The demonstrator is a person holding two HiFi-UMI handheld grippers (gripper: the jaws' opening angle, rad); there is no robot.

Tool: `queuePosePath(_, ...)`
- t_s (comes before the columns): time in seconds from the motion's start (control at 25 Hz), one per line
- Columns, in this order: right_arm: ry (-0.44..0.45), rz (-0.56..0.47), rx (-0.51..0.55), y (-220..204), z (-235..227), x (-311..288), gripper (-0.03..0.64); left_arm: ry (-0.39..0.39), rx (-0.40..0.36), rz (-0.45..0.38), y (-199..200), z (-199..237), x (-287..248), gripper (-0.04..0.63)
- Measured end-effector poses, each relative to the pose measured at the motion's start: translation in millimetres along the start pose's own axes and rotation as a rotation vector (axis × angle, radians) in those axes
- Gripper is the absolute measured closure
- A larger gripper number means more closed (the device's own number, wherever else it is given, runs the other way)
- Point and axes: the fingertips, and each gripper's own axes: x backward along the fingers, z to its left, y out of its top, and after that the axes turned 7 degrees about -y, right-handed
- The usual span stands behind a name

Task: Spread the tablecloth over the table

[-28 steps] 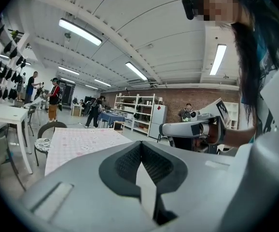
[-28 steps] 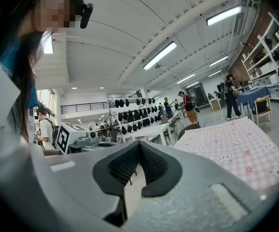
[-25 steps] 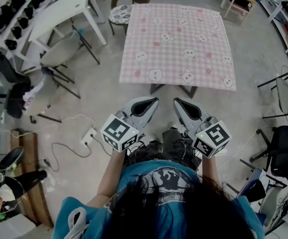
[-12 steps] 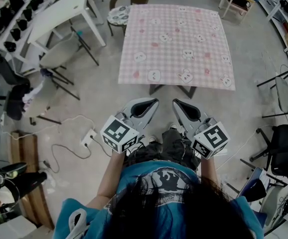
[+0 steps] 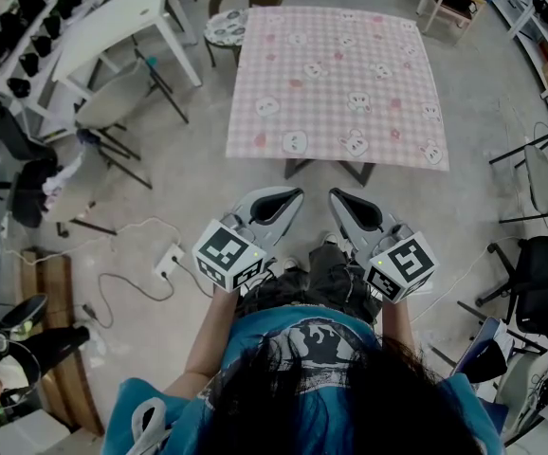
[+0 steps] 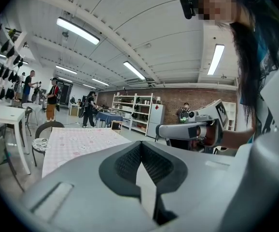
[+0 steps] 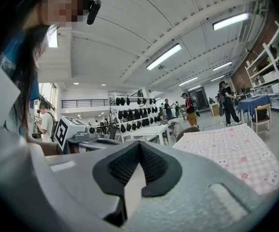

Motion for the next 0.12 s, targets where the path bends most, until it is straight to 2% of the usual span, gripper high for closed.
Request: queuePosePath(0.12, 0.0, 0.002, 0.003, 1.1, 0.8, 0.0, 0.615, -0.001, 0.007, 0.0, 0.6, -0.1, 1.5, 0.581)
